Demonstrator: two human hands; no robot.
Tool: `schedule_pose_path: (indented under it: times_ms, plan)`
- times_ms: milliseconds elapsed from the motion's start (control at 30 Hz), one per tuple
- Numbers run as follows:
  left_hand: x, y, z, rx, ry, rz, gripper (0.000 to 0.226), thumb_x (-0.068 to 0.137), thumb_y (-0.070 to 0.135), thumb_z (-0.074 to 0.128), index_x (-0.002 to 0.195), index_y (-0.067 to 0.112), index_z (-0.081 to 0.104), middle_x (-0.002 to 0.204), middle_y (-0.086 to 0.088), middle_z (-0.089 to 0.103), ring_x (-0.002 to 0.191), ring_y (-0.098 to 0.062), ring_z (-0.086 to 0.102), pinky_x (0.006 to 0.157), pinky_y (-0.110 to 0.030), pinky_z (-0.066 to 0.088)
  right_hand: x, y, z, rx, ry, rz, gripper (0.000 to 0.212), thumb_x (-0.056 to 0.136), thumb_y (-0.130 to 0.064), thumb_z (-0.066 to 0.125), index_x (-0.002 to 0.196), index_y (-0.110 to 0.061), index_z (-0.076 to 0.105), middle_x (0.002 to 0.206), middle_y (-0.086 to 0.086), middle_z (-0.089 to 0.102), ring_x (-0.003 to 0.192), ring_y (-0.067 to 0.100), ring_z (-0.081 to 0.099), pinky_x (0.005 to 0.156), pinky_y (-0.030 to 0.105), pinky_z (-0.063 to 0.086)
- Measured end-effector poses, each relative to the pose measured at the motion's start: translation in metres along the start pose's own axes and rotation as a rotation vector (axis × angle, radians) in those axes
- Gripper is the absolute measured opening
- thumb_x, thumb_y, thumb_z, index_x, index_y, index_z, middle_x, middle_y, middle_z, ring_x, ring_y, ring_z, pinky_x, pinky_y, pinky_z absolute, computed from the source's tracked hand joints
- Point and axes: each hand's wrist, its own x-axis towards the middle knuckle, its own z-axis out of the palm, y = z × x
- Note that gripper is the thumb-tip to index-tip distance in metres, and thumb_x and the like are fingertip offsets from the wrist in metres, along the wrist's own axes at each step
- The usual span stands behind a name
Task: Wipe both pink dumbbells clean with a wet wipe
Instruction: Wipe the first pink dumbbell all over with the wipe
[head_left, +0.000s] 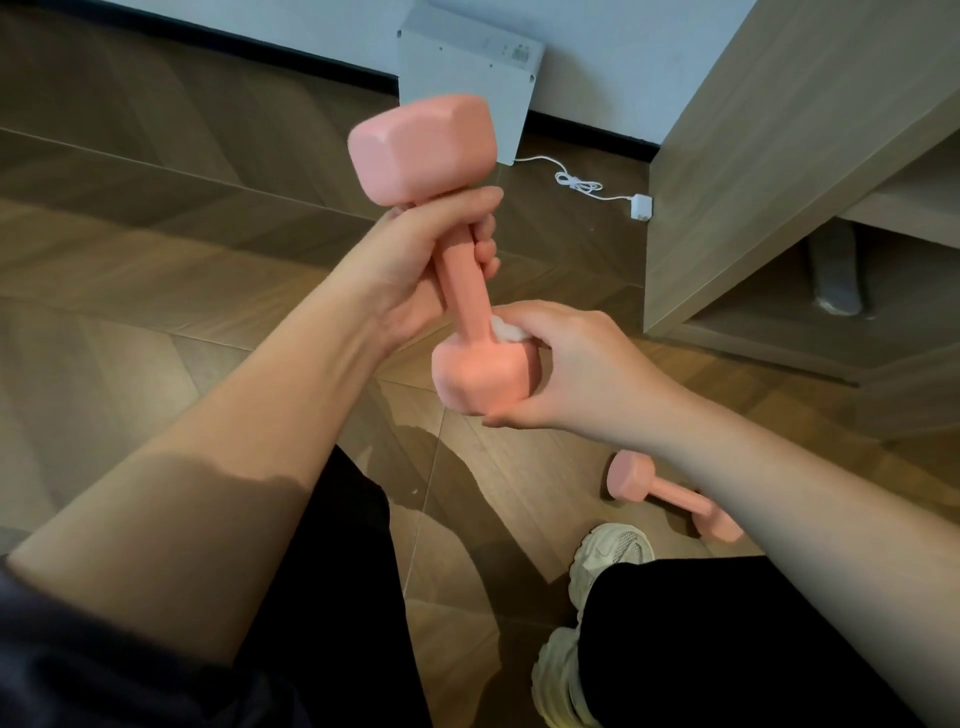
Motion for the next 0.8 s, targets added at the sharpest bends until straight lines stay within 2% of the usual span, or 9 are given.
schedule_pose_path:
  times_ms: [133, 200, 233, 300, 400, 533, 600, 667, 800]
  plan:
    - [-0.003, 0.001, -0.001, -0.040, -0.148, -0.035, 0.029, 0.087, 0.022, 0.060, 0.061, 0.012, 0.054, 0.075, -0.004, 0.067, 0.074, -0.021, 0.069, 0.071, -0.036, 0.058, -0.005, 0.001, -0.004, 0.150, -0.053, -0.043, 0.067, 0.059, -0.041, 0.087, 0.118, -0.016, 0.066, 0.109, -0.009, 0.069, 0.103, 0.009, 0.062, 0.092, 0.040, 0.049]
    - [-0.005, 0.001, 0.006, -0.046, -0.119, -0.033, 0.035, 0.092, 0.022, 0.054, 0.059, 0.015, 0.047, 0.054, 0.001, 0.055, 0.052, -0.014, 0.060, 0.057, -0.029, 0.054, -0.004, 0.000, -0.005, 0.163, -0.061, -0.044, 0.064, 0.060, -0.043, 0.086, 0.114, -0.014, 0.067, 0.103, -0.005, 0.069, 0.097, 0.014, 0.062, 0.090, 0.045, 0.050]
    - [-0.004, 0.001, 0.008, -0.029, -0.093, -0.026, 0.039, 0.094, 0.021, 0.052, 0.056, 0.017, 0.043, 0.046, 0.004, 0.045, 0.041, -0.010, 0.047, 0.048, -0.024, 0.047, -0.004, 0.000, -0.005, 0.147, -0.058, -0.042, 0.062, 0.060, -0.043, 0.086, 0.112, -0.014, 0.068, 0.101, -0.005, 0.069, 0.096, 0.014, 0.062, 0.089, 0.045, 0.050]
    - [-0.002, -0.001, 0.010, 0.022, -0.046, 0.004, 0.043, 0.095, 0.018, 0.053, 0.054, 0.020, 0.039, 0.041, 0.007, 0.032, 0.035, -0.008, 0.030, 0.041, -0.022, 0.034, -0.003, 0.001, -0.005, 0.102, -0.027, -0.038, 0.061, 0.059, -0.039, 0.089, 0.113, -0.019, 0.069, 0.105, -0.010, 0.069, 0.098, 0.006, 0.061, 0.091, 0.033, 0.048]
    - [-0.001, -0.005, 0.007, 0.023, 0.065, 0.029, 0.042, 0.093, 0.016, 0.057, 0.054, 0.020, 0.040, 0.041, 0.006, 0.031, 0.036, -0.009, 0.026, 0.041, -0.023, 0.029, -0.003, 0.003, -0.006, 0.065, 0.023, -0.064, 0.061, 0.059, -0.029, 0.091, 0.115, -0.022, 0.070, 0.112, -0.013, 0.069, 0.105, 0.001, 0.060, 0.092, 0.019, 0.044]
    - [-0.001, -0.006, 0.006, 0.012, 0.200, 0.069, 0.040, 0.090, 0.014, 0.061, 0.056, 0.018, 0.041, 0.042, 0.004, 0.033, 0.037, -0.012, 0.027, 0.043, -0.023, 0.029, -0.002, 0.003, -0.003, 0.010, 0.002, -0.090, 0.066, 0.068, -0.021, 0.087, 0.129, -0.021, 0.062, 0.129, -0.011, 0.063, 0.119, 0.001, 0.054, 0.102, 0.015, 0.038]
    - [-0.002, -0.008, 0.009, 0.037, 0.242, 0.095, 0.038, 0.089, 0.012, 0.064, 0.058, 0.017, 0.043, 0.043, 0.002, 0.035, 0.037, -0.013, 0.029, 0.044, -0.024, 0.030, 0.000, 0.002, 0.000, -0.048, -0.051, -0.110, 0.073, 0.071, -0.027, 0.085, 0.137, -0.020, 0.055, 0.136, -0.009, 0.058, 0.124, 0.002, 0.049, 0.103, 0.017, 0.036]
    - [-0.003, -0.010, 0.012, 0.053, 0.269, 0.118, 0.035, 0.089, 0.012, 0.065, 0.061, 0.015, 0.045, 0.044, 0.001, 0.037, 0.038, -0.013, 0.032, 0.044, -0.024, 0.031, 0.001, 0.001, 0.002, -0.096, -0.039, -0.101, 0.070, 0.068, -0.033, 0.085, 0.131, -0.019, 0.058, 0.129, -0.007, 0.063, 0.117, 0.007, 0.053, 0.098, 0.026, 0.041]
    - [-0.002, -0.009, 0.011, 0.023, 0.325, 0.133, 0.033, 0.089, 0.012, 0.065, 0.063, 0.014, 0.045, 0.045, 0.001, 0.039, 0.038, -0.013, 0.034, 0.044, -0.024, 0.033, -0.002, -0.002, 0.005, -0.132, 0.152, -0.133, 0.040, 0.069, -0.029, 0.085, 0.105, -0.019, 0.070, 0.107, -0.009, 0.069, 0.099, 0.015, 0.064, 0.083, 0.042, 0.052]
